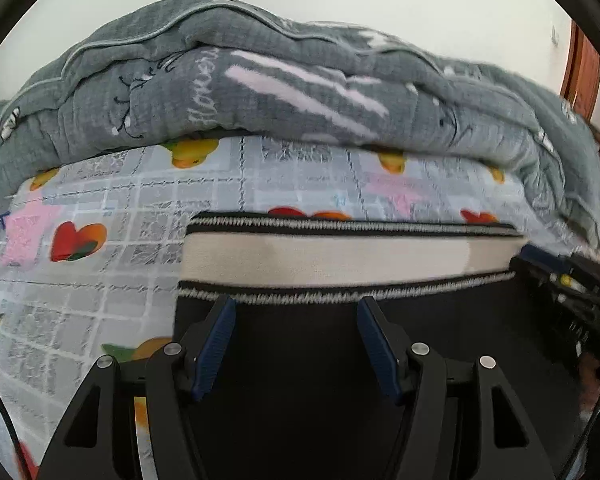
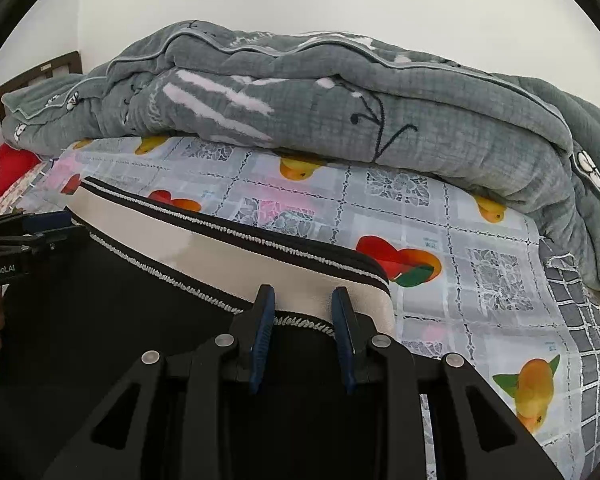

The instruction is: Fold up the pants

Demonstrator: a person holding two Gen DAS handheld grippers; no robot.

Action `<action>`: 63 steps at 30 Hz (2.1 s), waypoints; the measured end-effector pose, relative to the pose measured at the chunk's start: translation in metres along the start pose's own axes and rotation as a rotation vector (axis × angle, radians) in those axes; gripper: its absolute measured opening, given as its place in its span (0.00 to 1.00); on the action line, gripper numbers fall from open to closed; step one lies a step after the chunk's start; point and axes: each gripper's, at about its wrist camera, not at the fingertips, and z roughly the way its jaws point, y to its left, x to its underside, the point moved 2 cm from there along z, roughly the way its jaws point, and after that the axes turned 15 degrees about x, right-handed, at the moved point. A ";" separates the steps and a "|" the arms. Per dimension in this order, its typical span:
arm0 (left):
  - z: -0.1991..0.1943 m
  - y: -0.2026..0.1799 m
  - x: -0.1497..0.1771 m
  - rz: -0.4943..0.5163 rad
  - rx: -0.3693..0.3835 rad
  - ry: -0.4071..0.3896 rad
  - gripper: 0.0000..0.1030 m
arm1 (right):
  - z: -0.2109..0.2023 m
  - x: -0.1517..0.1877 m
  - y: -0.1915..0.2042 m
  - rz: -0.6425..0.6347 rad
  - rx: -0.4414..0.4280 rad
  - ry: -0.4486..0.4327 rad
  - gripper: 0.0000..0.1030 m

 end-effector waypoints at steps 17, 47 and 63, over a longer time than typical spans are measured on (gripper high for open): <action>-0.120 -0.020 0.134 -0.119 -0.054 -0.038 0.60 | -0.112 0.097 -0.025 0.064 -0.019 0.056 0.39; -0.292 -0.158 0.180 -0.044 -0.139 -0.241 0.84 | -0.309 0.161 -0.082 0.160 0.135 -0.025 0.90; -0.303 -0.167 0.186 -0.042 -0.145 -0.283 0.84 | -0.343 0.167 -0.090 0.185 0.145 -0.076 0.91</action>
